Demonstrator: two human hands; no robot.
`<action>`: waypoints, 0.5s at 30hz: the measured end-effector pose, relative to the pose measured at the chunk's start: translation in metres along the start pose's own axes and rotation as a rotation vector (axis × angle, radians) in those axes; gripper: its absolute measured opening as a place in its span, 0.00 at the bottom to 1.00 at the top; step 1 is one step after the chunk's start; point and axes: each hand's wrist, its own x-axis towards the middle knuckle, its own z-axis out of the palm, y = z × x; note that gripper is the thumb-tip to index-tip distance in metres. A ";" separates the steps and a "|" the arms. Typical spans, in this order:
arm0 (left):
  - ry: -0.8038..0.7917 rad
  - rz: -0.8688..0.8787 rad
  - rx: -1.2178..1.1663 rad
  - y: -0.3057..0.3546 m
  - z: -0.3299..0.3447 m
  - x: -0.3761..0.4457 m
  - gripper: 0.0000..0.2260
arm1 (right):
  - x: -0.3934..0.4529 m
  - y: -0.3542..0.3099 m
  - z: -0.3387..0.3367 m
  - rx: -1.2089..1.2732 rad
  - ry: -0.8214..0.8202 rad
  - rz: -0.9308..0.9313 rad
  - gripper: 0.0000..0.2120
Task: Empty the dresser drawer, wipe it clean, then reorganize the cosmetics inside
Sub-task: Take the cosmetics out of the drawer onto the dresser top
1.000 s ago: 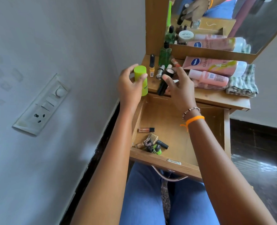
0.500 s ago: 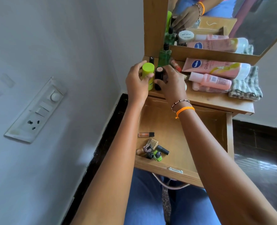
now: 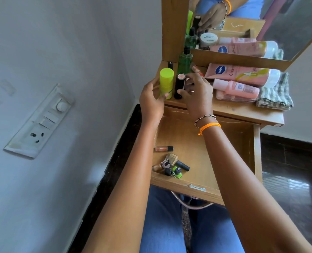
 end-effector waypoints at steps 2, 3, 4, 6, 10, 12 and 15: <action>-0.005 -0.010 0.000 -0.002 0.000 -0.001 0.22 | -0.004 0.002 -0.001 0.005 -0.003 -0.008 0.20; -0.007 -0.014 0.006 -0.003 0.000 -0.002 0.22 | -0.006 0.003 -0.001 0.010 -0.006 -0.007 0.20; -0.007 -0.020 0.019 -0.004 0.001 -0.001 0.22 | -0.006 0.003 -0.001 0.007 -0.010 -0.003 0.20; -0.001 -0.035 0.046 -0.004 0.003 0.000 0.21 | -0.007 0.004 -0.002 -0.007 -0.012 -0.003 0.20; 0.020 -0.062 0.057 -0.007 0.002 -0.008 0.19 | -0.018 0.008 -0.010 0.020 0.012 0.012 0.13; 0.056 -0.076 0.080 -0.009 0.000 -0.021 0.14 | -0.033 0.015 -0.011 -0.009 0.005 0.033 0.09; 0.084 -0.137 0.104 -0.015 -0.003 -0.046 0.08 | -0.061 0.025 -0.006 -0.104 -0.148 0.055 0.03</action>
